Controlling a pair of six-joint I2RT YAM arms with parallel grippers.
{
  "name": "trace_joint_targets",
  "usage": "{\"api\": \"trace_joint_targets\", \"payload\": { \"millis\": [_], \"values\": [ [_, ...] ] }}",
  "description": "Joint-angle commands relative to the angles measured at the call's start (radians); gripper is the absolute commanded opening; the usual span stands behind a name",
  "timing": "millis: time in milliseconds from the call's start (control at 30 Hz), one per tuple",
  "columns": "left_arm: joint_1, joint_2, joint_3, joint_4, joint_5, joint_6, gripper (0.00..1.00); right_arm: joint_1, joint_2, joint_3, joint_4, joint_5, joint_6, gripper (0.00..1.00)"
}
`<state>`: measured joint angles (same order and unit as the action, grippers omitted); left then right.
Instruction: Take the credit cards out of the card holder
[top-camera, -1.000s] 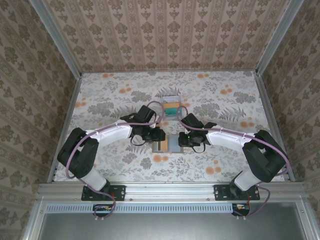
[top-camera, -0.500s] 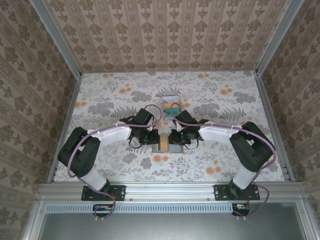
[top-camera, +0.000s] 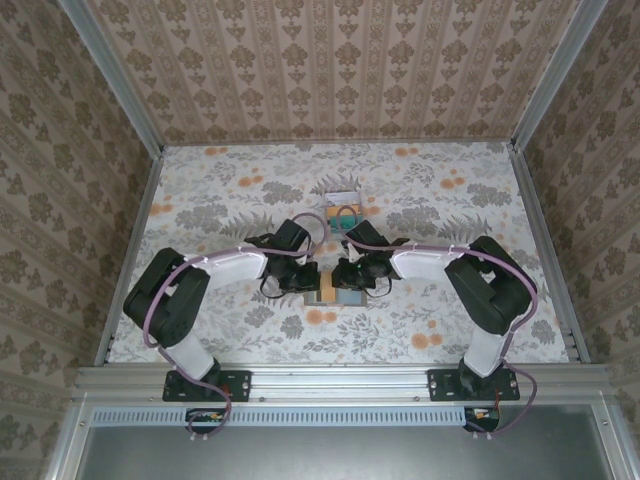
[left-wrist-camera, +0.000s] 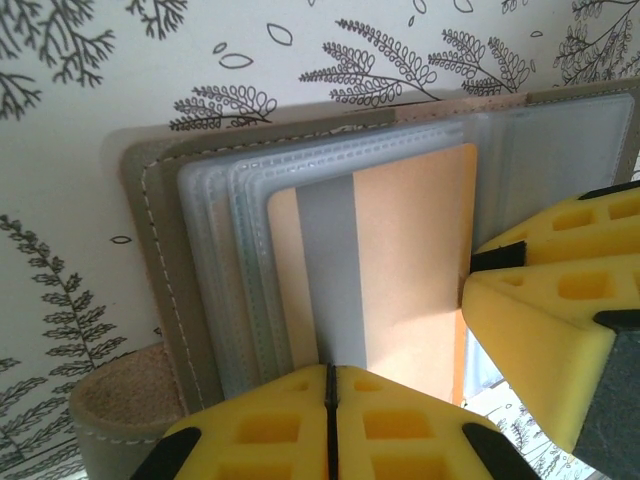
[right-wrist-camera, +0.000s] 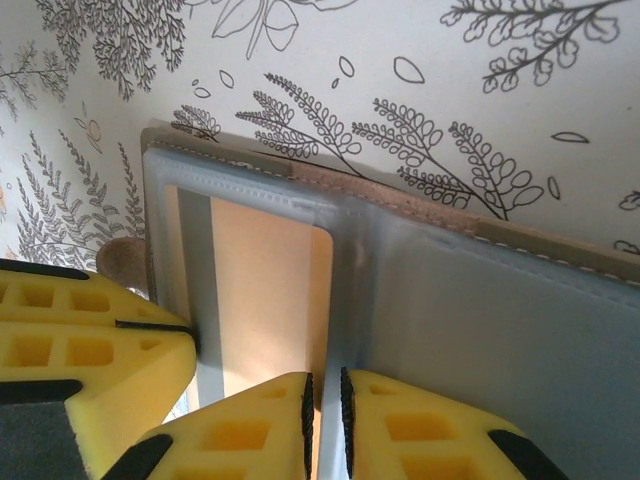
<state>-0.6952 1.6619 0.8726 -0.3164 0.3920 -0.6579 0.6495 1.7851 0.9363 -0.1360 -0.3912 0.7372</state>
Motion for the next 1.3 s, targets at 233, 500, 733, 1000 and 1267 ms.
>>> {"api": "trace_joint_targets", "payload": {
  "millis": [233,500,733,1000,1267],
  "values": [
    [-0.011,0.048,0.003,-0.014,-0.012,0.0,0.05,-0.005,0.033,0.007,0.063,-0.087,0.046,0.17],
    [-0.007,0.038,-0.001,-0.031,-0.028,0.0,0.03,-0.032,-0.008,-0.037,0.087,-0.095,0.066,0.0],
    [0.014,0.023,-0.02,-0.042,-0.036,0.006,0.02,-0.072,-0.071,-0.092,0.06,-0.084,0.044,0.0],
    [0.014,0.027,-0.018,-0.039,-0.03,0.003,0.0,-0.072,-0.054,-0.09,0.085,-0.126,0.046,0.12],
    [0.015,0.024,-0.029,-0.037,-0.028,0.003,0.0,-0.049,-0.035,-0.084,0.127,-0.135,0.06,0.16]
  ]
}}
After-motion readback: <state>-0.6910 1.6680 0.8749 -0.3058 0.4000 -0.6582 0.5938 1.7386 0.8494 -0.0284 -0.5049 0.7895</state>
